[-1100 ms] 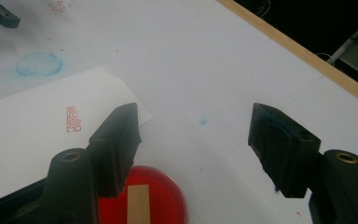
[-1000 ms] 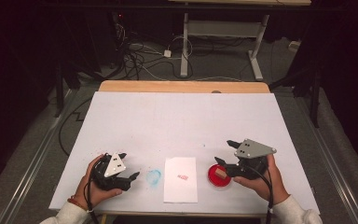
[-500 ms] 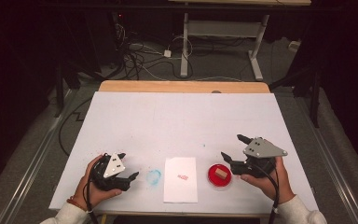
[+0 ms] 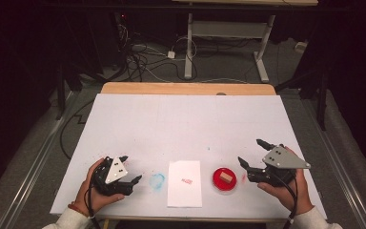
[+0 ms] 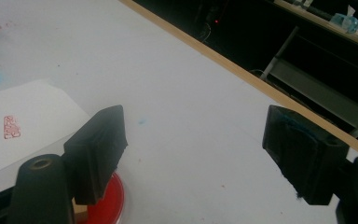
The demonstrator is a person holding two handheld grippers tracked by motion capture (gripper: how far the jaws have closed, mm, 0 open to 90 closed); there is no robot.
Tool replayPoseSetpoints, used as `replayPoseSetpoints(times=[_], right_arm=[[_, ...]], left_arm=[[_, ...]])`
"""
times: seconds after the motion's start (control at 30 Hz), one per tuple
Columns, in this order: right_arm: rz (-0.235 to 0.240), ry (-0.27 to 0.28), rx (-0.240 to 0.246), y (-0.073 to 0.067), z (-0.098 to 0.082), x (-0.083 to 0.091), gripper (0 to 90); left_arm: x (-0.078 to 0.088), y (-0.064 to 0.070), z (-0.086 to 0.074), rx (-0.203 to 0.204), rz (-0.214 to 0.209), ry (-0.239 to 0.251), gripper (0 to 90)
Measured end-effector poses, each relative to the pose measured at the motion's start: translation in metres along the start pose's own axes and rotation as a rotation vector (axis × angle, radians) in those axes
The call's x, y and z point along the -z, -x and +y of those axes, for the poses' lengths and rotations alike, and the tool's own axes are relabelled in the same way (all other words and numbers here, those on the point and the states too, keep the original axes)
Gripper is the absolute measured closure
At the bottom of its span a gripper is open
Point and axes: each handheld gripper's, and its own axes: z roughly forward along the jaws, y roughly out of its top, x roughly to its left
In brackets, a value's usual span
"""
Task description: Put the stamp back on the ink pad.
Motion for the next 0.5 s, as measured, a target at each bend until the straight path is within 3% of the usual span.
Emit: replayPoseSetpoints(times=[0.5], right_arm=[[-0.028,-0.007,-0.014,0.006,-0.022,0.012,21.7]], left_arm=[[0.0,0.001,0.001,0.0,0.001,0.004,19.5]])
